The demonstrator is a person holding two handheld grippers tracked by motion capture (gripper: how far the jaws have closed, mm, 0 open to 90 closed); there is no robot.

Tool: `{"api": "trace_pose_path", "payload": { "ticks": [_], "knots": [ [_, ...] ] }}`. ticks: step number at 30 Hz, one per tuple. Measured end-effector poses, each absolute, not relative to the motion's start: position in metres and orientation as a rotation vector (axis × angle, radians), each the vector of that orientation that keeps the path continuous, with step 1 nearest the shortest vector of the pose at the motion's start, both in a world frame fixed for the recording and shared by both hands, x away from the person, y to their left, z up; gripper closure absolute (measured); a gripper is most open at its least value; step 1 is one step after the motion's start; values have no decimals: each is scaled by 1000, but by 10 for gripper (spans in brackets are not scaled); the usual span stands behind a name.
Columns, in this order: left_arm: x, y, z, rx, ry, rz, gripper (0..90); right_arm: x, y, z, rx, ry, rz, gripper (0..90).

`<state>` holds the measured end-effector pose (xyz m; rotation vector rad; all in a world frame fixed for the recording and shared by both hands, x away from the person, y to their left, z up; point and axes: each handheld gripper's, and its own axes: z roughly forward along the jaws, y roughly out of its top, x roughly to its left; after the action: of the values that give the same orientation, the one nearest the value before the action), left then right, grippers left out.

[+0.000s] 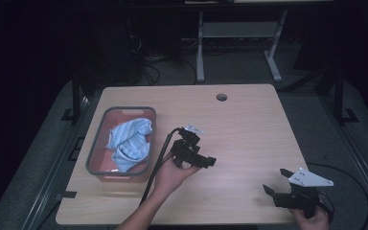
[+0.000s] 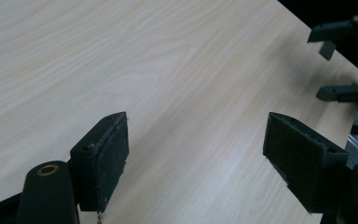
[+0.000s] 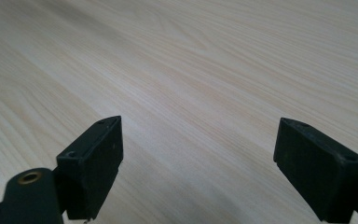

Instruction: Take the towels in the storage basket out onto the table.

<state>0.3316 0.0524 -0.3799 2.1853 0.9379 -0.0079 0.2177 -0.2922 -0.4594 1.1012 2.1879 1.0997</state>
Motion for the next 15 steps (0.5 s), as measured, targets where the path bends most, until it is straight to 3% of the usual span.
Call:
{"api": "trace_pose_path", "payload": {
  "ticks": [15],
  "knots": [
    [358,77,-353,2201,1035,97,219,217,-290,-459,1085,2196,1103,150]
  ]
}}
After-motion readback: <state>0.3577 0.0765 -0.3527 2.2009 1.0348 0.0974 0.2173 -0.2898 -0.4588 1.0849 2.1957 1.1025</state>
